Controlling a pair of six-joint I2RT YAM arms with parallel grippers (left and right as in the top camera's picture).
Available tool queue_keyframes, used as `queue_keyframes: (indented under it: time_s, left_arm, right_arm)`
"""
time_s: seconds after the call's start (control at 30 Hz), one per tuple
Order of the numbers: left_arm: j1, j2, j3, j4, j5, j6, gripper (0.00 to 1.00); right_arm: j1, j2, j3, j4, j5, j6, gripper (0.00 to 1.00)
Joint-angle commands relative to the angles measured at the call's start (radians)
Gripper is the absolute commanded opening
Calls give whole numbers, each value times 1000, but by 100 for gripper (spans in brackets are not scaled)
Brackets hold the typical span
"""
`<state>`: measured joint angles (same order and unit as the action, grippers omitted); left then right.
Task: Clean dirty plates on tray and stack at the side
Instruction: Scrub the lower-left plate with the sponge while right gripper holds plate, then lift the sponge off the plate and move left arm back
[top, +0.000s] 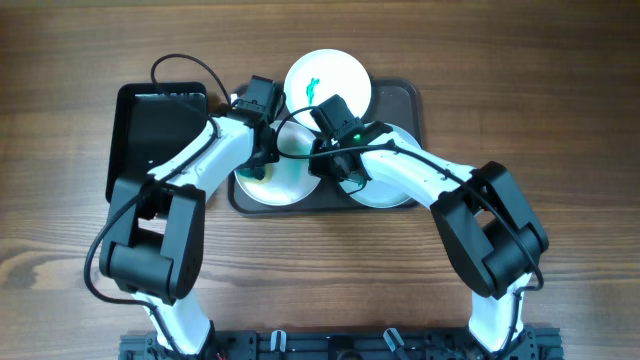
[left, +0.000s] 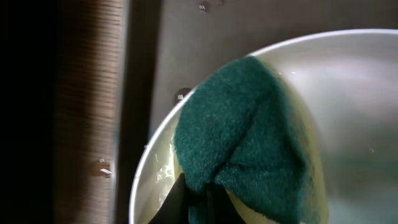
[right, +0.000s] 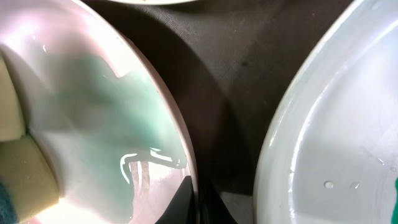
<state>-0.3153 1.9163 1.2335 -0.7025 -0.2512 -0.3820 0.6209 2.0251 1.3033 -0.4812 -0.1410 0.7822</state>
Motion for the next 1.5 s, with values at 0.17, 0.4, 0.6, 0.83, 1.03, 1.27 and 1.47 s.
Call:
queue_keyframes:
  time_s: [0.17, 0.4, 0.6, 0.83, 1.03, 1.27, 1.47]
  left_arm:
    - [-92, -14, 23, -20, 20, -75, 4]
    - [-101, 35, 22, 33, 268, -68, 4]
    - [-81, 72, 23, 59, 330, -68, 4]
    - [34, 72, 23, 140, 336, -68, 4]
    - [123, 65, 38, 162, 303, -68, 4]
    - [123, -6, 140, 13, 347, -68, 4]
    - [151, -121, 226, -151, 373, -68, 4]
  right_arm:
    - [-5, -4, 0, -9, 30, 2, 4]
    - [-5, -4, 0, -10, 30, 2, 5]
    - [-5, -4, 0, -10, 30, -1, 5]
    - [-5, -4, 0, -14, 30, -1, 4]
    - [-5, -4, 0, -14, 30, -1, 4]
    - [-5, -4, 0, -14, 20, -8, 4]
    - [-5, -4, 0, -15, -54, -58, 4]
